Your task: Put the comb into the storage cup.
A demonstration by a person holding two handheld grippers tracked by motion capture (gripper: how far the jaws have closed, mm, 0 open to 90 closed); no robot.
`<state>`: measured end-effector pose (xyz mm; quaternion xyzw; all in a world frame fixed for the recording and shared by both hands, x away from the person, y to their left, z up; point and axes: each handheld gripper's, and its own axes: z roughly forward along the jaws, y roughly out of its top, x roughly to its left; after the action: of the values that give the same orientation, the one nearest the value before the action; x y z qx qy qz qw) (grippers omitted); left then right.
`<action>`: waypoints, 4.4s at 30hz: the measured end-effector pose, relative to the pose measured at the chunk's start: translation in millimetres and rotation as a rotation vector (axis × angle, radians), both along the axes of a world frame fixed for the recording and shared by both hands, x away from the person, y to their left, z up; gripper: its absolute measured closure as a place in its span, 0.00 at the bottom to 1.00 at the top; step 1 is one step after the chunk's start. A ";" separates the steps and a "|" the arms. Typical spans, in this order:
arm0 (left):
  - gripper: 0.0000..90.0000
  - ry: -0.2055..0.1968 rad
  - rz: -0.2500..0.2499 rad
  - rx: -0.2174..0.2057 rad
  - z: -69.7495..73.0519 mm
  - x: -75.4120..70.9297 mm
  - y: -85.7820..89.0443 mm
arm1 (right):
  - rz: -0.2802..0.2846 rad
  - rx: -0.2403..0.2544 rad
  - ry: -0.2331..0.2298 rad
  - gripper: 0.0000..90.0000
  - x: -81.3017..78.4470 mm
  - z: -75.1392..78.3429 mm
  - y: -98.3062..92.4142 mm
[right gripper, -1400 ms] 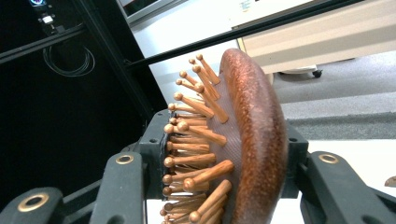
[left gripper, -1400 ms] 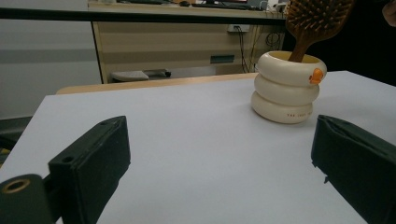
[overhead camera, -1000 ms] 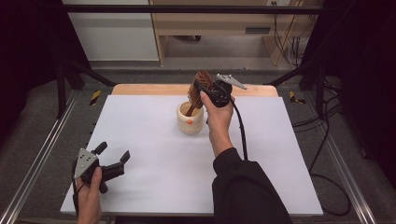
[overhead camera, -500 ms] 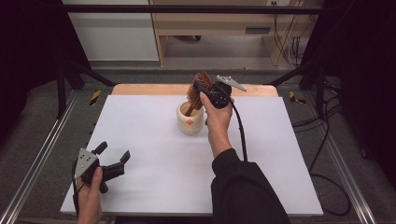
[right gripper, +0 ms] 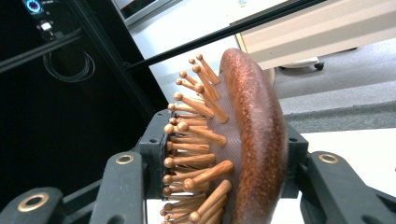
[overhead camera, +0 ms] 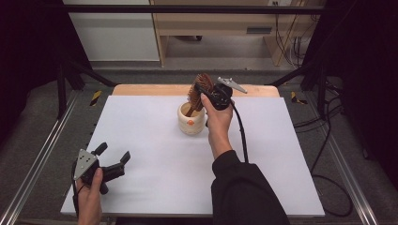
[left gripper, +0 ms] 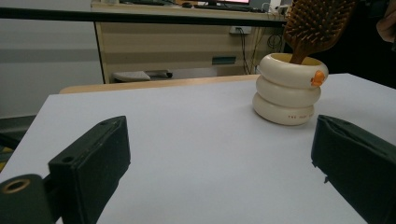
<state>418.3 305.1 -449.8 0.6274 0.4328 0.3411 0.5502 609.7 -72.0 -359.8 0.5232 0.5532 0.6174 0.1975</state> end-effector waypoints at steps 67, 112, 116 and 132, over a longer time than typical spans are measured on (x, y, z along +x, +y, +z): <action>0.05 0.005 -0.016 -0.001 -0.8 1.2 -1.1 | -0.006 0.057 0.029 0.56 3.2 -12.4 -8.1; 0.05 0.005 -0.020 -0.005 -0.7 2.5 -0.3 | -0.002 0.055 0.070 0.51 10.4 -20.1 -16.2; 0.05 0.003 -0.022 -0.004 -0.7 2.2 -1.1 | 0.004 0.045 0.081 0.49 10.1 -19.4 -17.5; 0.05 0.023 -0.021 -0.021 -3.3 2.8 -2.2 | 0.027 -0.074 0.117 0.20 6.3 -14.0 -15.9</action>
<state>421.1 302.8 -453.1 0.6300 0.4361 0.3232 0.5554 615.9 -87.9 -373.8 0.5432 0.5933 0.5675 0.1756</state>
